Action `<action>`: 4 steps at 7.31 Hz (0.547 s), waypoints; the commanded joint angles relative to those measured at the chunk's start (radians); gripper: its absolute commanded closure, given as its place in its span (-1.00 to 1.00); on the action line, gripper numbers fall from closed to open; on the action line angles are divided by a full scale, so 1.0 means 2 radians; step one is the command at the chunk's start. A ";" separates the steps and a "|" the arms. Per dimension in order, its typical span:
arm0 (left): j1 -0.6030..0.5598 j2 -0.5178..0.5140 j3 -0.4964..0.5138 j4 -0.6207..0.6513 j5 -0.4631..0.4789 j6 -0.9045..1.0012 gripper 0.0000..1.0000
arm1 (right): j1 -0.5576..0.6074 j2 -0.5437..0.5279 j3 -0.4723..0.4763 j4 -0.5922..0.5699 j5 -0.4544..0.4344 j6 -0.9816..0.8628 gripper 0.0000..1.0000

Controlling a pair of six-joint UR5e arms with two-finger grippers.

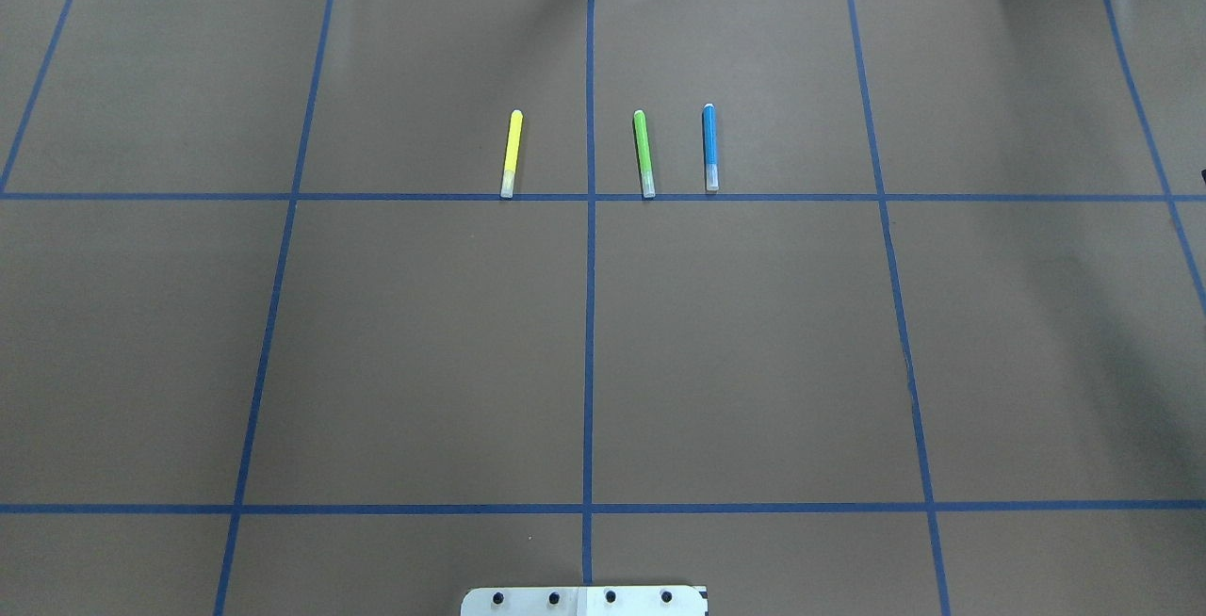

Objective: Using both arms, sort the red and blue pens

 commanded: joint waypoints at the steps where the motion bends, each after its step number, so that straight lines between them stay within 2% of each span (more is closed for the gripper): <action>1: -0.003 -0.010 0.014 -0.019 0.001 -0.005 1.00 | 0.000 0.000 -0.004 0.002 0.000 -0.001 -1.00; 4: -0.004 -0.030 0.015 -0.021 0.020 -0.009 1.00 | -0.001 0.000 -0.017 0.019 -0.001 -0.001 -1.00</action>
